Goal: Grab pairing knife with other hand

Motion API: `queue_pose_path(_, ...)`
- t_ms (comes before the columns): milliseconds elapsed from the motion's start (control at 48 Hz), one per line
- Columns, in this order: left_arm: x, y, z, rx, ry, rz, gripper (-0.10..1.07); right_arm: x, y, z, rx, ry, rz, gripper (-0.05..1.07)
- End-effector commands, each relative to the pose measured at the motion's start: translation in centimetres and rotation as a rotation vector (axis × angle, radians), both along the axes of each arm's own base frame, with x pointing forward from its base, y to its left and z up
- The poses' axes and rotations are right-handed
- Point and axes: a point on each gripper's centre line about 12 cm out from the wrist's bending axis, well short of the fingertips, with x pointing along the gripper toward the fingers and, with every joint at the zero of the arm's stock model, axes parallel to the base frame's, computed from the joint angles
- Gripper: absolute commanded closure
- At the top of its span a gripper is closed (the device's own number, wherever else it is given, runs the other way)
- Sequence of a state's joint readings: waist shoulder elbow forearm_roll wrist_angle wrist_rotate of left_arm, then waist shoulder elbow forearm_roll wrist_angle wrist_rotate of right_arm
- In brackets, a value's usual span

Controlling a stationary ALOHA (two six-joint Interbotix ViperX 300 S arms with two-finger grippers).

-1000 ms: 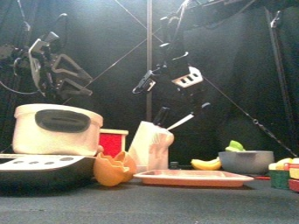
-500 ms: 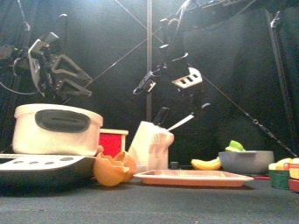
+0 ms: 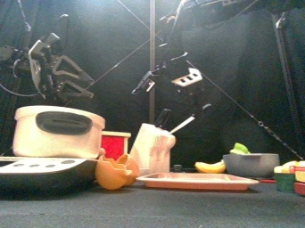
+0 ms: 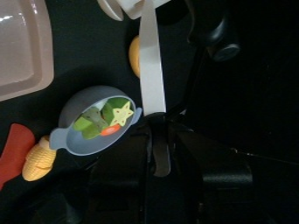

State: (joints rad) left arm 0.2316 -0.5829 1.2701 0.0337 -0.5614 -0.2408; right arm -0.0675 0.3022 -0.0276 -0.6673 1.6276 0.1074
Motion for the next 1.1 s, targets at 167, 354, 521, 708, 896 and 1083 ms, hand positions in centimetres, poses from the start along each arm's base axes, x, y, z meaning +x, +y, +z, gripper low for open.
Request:
queue_pose_path(167,0.19,0.07,0.41,0.006,-0.016,0.000,0.11,0.39,-0.54,2.23,-0.009,-0.071,-0.018,0.45)
queue_pose_path(354,0.17,0.05,0.32,0.007,-0.013,-0.001,0.11,0.48,-0.47,2.01,-0.006,-0.063,-0.016,0.45)
queue_pose_path(521,0.20,0.07,0.38,0.006,-0.014,0.000,0.11,0.75,-0.42,1.81,0.005,-0.055,-0.009,0.45)
queue_pose_path(708,0.21,0.04,0.38,0.005,-0.015,-0.001,0.11,1.09,-0.37,1.82,0.007,-0.056,-0.008,0.45)
queue_pose_path(896,0.21,0.04,0.38,0.005,-0.015,-0.001,0.11,0.86,-0.32,1.76,0.005,-0.040,-0.024,0.45)
queue_pose_path(1083,0.21,0.04,0.38,0.005,-0.015,-0.001,0.11,0.40,-0.08,1.96,0.004,-0.039,-0.030,0.45)
